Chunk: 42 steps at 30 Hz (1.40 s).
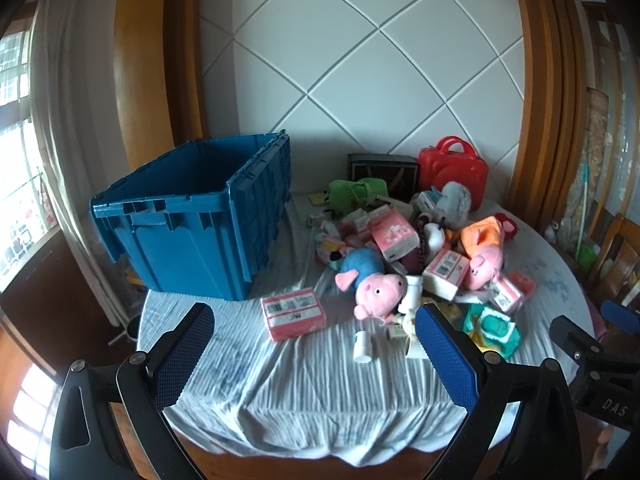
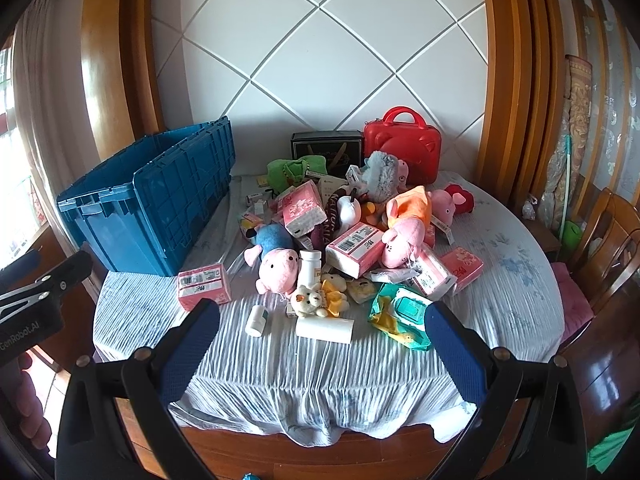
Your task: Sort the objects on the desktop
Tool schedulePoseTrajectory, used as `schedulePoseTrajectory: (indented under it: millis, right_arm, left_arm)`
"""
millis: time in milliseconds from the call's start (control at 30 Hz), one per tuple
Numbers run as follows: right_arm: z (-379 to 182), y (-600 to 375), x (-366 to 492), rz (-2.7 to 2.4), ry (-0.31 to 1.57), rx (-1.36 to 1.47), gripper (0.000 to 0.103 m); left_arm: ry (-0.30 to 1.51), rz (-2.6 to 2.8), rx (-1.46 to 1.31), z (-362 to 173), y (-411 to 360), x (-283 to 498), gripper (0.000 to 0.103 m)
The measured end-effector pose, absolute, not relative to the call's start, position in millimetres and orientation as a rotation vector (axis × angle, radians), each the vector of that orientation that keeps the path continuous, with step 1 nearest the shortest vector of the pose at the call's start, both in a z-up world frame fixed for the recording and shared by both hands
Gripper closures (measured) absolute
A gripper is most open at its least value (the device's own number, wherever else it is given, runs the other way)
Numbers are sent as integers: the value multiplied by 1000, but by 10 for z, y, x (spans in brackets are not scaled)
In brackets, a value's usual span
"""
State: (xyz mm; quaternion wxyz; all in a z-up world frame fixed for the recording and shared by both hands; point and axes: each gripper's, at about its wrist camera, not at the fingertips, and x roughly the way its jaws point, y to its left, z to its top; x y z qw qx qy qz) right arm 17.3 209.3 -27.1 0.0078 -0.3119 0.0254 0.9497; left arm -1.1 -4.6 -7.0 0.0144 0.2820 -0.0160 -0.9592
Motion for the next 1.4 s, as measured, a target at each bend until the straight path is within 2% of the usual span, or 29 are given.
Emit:
schedulePoseTrajectory:
  millis: [1400]
  right_arm:
    - [-292,2038,161,2956,82,-1003,0]
  left_arm:
    - [-23,-3002,909,-109,-127,-66,1]
